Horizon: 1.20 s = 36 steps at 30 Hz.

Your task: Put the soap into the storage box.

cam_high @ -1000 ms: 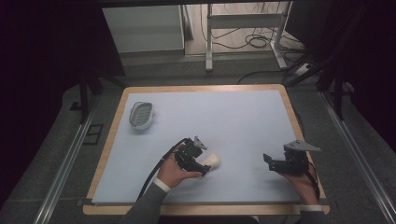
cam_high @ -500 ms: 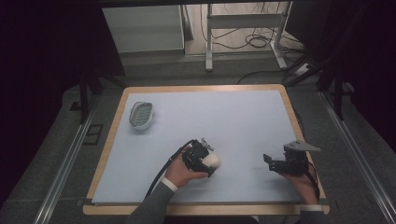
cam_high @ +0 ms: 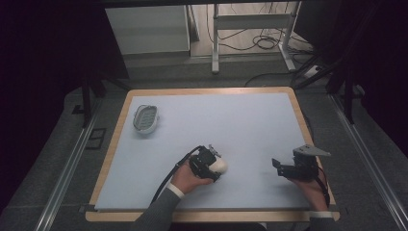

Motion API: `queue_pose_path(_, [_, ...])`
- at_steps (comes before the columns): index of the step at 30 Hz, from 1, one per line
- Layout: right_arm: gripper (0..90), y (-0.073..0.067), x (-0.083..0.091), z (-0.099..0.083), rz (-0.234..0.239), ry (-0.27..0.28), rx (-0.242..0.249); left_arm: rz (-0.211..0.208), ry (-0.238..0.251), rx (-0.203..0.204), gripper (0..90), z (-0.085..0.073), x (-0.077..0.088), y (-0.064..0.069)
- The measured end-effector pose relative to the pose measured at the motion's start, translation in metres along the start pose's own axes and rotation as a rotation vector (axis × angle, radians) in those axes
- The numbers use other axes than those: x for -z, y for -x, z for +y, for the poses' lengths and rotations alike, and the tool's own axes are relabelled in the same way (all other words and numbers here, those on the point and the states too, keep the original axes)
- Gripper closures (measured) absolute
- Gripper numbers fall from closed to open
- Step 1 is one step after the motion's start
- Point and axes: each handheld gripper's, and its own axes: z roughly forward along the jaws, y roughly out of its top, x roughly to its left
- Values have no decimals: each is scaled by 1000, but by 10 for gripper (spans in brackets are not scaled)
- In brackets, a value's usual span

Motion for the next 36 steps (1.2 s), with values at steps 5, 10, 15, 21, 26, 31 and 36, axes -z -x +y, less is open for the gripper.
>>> queue_pose_path(5, [92,0,1,1,-5,3,-1,11,-11,-5,473,2,0,1])
queue_pose_path(10, [92,1,3,1,-9,9,-1,9,-10,-34,489,1,2,3])
queue_pose_path(15, [92,1,5,2,-13,19,0,-4,-7,-39,492,-1,4,0])
queue_pose_path(21, [92,4,6,1,-23,20,-8,-29,20,-22,493,-3,11,-8])
queue_pose_path(26, [92,4,5,1,-26,19,-10,-40,12,-13,493,-5,15,-15])
queue_pose_path(31, [92,4,5,1,-27,18,-9,-41,32,6,493,-4,22,-21])
queue_pose_path(36, [92,6,5,0,-26,16,-12,-41,48,22,493,-4,30,-29])
